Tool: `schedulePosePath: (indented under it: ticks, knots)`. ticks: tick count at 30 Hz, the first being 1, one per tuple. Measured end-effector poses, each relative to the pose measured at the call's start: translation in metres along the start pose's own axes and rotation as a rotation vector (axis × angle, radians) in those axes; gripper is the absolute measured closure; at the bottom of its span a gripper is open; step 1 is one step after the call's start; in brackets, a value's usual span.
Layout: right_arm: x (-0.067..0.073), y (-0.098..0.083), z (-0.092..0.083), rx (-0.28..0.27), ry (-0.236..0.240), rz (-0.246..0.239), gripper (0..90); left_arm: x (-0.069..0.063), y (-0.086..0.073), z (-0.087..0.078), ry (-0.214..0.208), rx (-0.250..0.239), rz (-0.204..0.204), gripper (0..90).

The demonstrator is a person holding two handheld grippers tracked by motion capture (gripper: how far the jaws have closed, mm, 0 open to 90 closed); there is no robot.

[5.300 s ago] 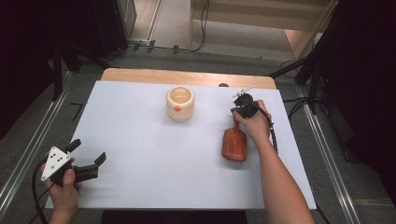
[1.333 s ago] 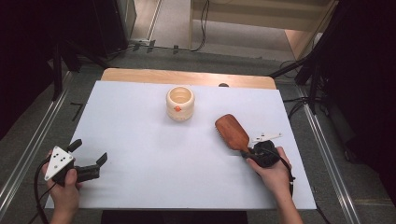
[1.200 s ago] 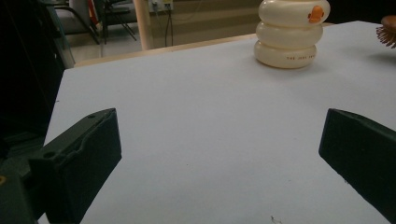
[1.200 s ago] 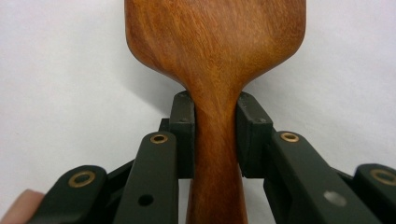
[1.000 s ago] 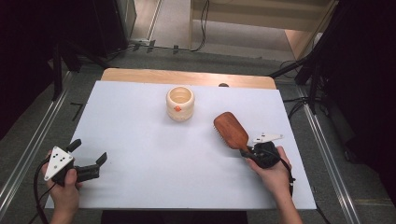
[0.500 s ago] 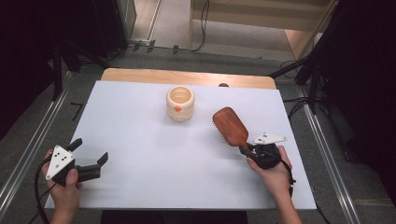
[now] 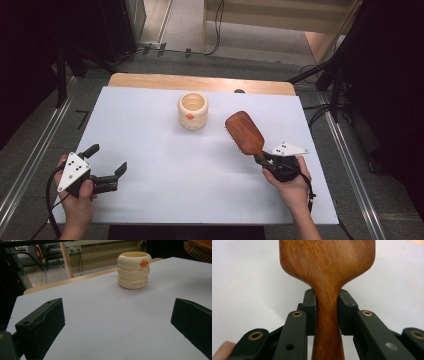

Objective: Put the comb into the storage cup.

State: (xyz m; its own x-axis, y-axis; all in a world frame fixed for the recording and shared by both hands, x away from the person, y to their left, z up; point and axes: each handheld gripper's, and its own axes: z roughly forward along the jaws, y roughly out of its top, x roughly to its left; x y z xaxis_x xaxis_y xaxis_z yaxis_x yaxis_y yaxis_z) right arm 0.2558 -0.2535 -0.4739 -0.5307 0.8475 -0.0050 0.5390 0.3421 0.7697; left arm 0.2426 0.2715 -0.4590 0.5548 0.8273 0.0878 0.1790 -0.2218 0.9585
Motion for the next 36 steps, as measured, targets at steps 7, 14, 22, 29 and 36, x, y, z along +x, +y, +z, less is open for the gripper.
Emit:
schedulePosePath:
  ticks: [7, 14, 22, 29, 36]
  knots:
    - [0.005, 0.002, -0.001, -0.013, 0.013, -0.013, 70.0, -0.016, 0.010, 0.011, -0.050, -0.003, 0.010, 0.0]
    - [0.012, 0.005, -0.002, -0.029, 0.026, -0.023, 70.0, -0.028, 0.019, 0.021, -0.097, -0.017, 0.009, 0.0]
    - [0.017, 0.006, -0.001, -0.045, 0.036, -0.037, 69.9, -0.041, 0.027, 0.030, -0.131, -0.023, 0.010, 0.0]
    - [0.022, 0.008, -0.003, -0.069, 0.048, -0.043, 70.0, -0.050, 0.036, 0.039, -0.172, -0.040, -0.007, 0.0]
    - [0.026, 0.009, -0.003, -0.084, 0.062, -0.053, 70.0, -0.060, 0.044, 0.049, -0.201, -0.053, -0.012, 0.0]
